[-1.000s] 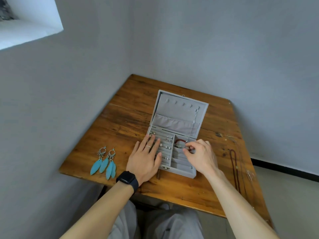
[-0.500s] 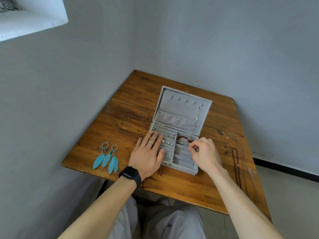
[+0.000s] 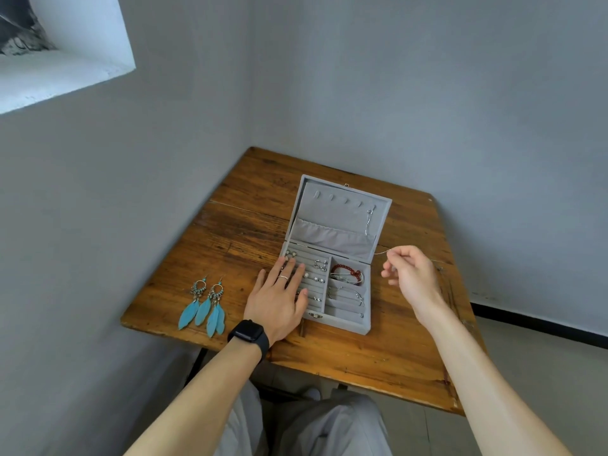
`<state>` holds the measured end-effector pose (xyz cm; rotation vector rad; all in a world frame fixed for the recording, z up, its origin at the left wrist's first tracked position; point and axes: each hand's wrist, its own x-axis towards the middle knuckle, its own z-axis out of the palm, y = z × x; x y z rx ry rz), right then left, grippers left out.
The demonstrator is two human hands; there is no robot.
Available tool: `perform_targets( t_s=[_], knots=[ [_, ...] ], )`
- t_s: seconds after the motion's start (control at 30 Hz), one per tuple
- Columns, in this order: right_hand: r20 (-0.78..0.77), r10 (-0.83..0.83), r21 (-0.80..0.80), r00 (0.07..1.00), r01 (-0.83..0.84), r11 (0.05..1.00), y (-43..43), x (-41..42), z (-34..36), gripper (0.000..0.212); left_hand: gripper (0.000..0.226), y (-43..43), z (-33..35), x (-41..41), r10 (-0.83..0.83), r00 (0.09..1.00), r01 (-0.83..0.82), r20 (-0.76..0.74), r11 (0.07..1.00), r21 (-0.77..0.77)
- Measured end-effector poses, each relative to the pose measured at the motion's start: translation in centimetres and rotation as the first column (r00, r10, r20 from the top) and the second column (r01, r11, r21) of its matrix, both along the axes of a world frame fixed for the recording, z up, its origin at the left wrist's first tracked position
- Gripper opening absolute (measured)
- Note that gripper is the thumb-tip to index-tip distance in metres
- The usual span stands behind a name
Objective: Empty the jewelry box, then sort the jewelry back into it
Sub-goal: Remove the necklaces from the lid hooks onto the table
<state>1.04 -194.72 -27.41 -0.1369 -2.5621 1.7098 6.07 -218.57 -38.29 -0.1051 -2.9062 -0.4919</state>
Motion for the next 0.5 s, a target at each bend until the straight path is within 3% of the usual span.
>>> perform_targets(
  t_s=[0.27,0.5],
  knots=[
    [-0.016,-0.116,-0.266,0.993,0.108,0.958,-0.5,-2.2,5.6,0.011,0.08,-0.1,1.1,0.1,-0.037,0.993,0.042,0.116,0.998,-0.045],
    [-0.032,-0.138,-0.474,0.99,0.106,0.874,-2.3,-4.8,11.9,0.002,0.07,0.0,1.9,0.0,-0.048,0.976,0.065,0.213,0.995,-0.073]
  ],
)
